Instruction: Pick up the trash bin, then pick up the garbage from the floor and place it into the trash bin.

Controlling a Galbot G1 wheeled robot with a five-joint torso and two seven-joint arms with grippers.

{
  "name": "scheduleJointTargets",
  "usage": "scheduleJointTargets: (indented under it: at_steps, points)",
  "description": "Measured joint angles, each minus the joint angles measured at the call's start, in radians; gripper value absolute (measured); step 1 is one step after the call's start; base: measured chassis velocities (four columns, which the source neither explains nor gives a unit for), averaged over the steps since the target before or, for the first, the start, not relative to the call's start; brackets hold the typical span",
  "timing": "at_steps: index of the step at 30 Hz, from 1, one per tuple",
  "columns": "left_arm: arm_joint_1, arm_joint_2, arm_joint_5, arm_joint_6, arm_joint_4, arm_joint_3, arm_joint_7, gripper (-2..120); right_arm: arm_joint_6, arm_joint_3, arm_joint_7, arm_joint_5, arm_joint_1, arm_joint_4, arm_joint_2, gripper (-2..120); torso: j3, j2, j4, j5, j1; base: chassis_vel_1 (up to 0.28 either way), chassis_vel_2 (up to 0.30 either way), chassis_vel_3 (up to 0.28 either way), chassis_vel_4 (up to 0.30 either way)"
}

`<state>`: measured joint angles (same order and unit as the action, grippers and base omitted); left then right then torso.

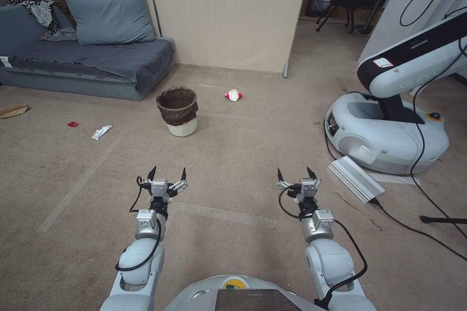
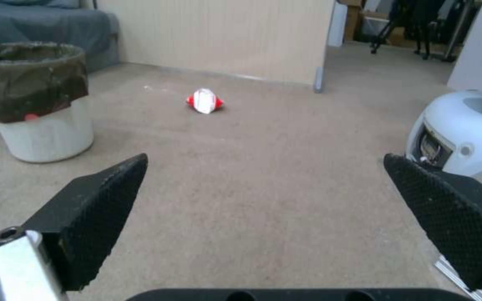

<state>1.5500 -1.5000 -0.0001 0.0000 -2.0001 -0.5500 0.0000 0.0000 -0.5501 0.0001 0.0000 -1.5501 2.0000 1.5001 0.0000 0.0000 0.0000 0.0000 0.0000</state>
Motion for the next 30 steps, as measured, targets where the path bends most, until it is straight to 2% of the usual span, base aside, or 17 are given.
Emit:
scheduleJointTargets:
  at_steps: [23,24,26,27,30]
  points:
    - [-0.001,0.002,0.0,0.008,-0.008,0.0,-0.003,100,0.0,-0.002,0.004,-0.001,-0.004,0.008,0.003,100,0.0,0.0,0.0,0.0,0.0,0.0,0.0,0.0,0.0]
    - [-0.001,0.006,0.0,0.024,-0.025,0.002,-0.009,100,0.0,-0.005,0.011,-0.006,-0.01,0.022,0.008,100,0.0,0.0,0.0007,-0.0001,0.0,0.0,0.0,0.0,0.0]
    - [-0.008,0.034,0.004,0.124,-0.138,0.009,-0.05,100,0.0,-0.036,0.07,-0.046,-0.056,0.141,0.054,100,0.0,0.0,-0.0001,0.0,0.0,0.0,0.0,0.0,0.0]
    - [-0.008,0.034,0.004,0.124,-0.138,0.009,-0.05,100,0.0,-0.036,0.07,-0.046,-0.056,0.141,0.054,100,0.0,0.0,-0.0001,0.0,0.0,0.0,0.0,0.0,0.0]
    - [-0.017,0.069,0.013,0.256,-0.284,0.021,-0.104,100,0.034,-0.079,0.13,-0.077,-0.104,0.266,0.104,100,0.0,0.0,-0.0006,-0.0004,0.0,0.0,0.0,0.0,0.0]
